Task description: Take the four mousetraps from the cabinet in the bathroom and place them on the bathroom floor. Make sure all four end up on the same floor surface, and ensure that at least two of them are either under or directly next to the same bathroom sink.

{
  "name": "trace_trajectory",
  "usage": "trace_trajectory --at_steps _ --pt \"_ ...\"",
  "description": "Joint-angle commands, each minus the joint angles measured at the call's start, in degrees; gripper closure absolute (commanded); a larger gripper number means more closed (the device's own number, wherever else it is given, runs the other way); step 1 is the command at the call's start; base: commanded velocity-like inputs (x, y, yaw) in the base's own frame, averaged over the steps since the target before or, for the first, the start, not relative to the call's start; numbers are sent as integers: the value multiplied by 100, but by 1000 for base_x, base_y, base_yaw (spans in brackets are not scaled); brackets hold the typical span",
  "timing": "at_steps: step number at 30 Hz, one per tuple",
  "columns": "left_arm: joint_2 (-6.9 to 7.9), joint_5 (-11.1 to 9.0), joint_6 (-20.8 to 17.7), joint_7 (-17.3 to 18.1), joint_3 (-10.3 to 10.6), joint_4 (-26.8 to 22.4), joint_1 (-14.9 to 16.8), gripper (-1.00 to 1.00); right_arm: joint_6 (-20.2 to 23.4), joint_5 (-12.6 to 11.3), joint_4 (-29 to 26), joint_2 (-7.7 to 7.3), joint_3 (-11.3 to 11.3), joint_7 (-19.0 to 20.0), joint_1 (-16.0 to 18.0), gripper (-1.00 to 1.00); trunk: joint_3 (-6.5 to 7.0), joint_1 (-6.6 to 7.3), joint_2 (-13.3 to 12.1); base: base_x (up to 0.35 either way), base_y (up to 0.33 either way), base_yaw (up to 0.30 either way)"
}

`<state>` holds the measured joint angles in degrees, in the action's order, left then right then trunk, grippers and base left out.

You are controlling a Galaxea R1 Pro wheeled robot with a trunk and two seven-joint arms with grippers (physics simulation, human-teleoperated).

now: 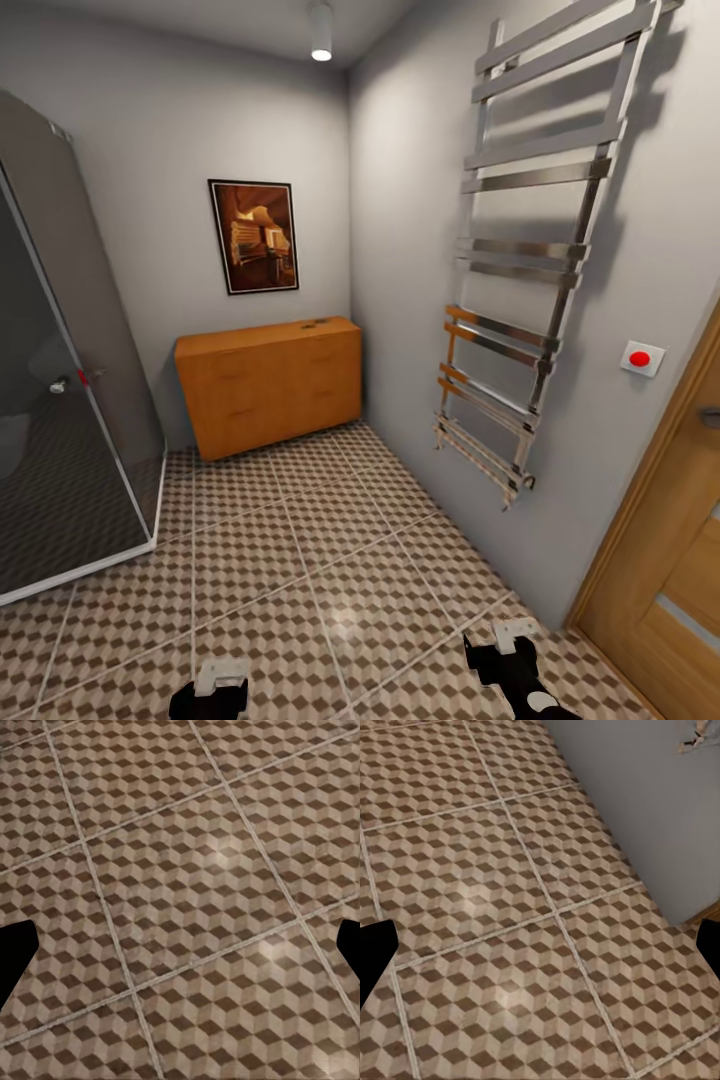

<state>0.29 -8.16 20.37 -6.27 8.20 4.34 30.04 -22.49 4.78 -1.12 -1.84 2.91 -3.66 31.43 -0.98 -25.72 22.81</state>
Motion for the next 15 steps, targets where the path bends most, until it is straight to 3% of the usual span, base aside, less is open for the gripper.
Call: trace_trajectory --at_steps 1,6,15 --pt "-3 -54 38 0 50 23 10 -100 -10 50 6 -1 25 -38 5 -100 -10 -7 11 322 -1 0" --pt "-3 -54 38 3 50 23 10 -100 -10 50 6 -1 21 -38 5 -100 -10 -7 11 323 0 93" --pt "-3 -52 38 3 50 23 10 -100 -10 50 6 -1 24 -38 7 -100 -10 -7 11 323 0 227"
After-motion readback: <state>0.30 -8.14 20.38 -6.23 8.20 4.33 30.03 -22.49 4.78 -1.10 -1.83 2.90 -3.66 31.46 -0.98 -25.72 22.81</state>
